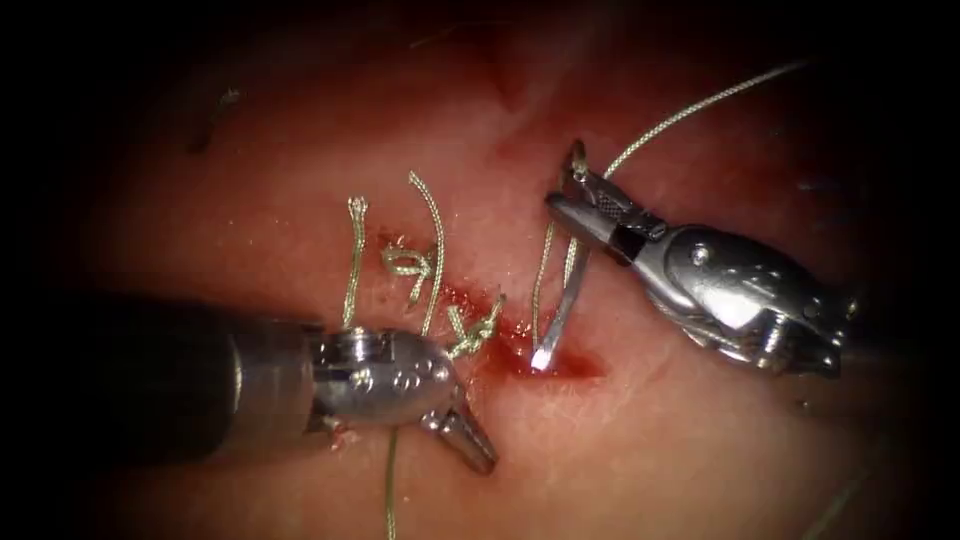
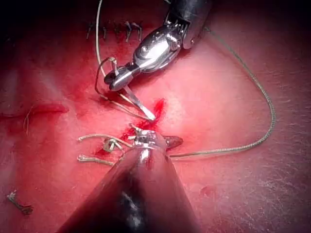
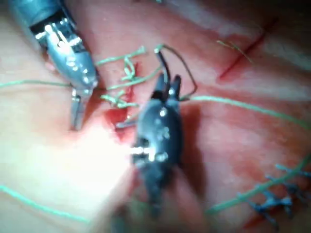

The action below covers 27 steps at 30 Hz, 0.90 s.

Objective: Wound Closure

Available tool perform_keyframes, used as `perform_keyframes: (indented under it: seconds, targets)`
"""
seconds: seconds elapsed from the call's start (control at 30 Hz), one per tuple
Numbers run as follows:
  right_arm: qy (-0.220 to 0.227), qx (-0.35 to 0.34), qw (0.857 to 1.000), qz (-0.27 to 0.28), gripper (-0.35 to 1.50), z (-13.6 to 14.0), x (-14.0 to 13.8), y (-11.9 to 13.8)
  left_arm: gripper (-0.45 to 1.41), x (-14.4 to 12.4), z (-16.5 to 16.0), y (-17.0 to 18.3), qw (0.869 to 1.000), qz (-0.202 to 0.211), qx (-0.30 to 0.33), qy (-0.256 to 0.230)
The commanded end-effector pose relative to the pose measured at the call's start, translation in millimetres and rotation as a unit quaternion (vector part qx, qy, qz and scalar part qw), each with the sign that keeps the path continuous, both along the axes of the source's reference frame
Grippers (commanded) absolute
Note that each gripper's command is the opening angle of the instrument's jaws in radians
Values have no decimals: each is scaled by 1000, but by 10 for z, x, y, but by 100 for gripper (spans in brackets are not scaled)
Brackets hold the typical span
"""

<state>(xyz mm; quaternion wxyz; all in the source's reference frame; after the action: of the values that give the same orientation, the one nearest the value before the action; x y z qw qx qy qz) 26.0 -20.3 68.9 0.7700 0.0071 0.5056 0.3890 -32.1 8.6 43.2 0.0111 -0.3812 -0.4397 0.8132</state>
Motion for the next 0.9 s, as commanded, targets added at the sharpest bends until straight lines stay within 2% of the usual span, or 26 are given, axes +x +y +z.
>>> perform_keyframes:
  seconds: [0.03, 0.57, 0.9]
  targets:
    - [5, 7, 1000, -4, -35, 8, 11, -4, -45, -4, 8, 1, 1000, -1, -2, 0]
    - [37, 72, 996, -30, -35, 2, 13, -12, -45, 3, 10, -1, 1000, 1, -4, -1]
    - [59, 84, 993, -58, -35, 2, 10, -11, -45, 15, 12, -8, 1000, 5, -6, -3]
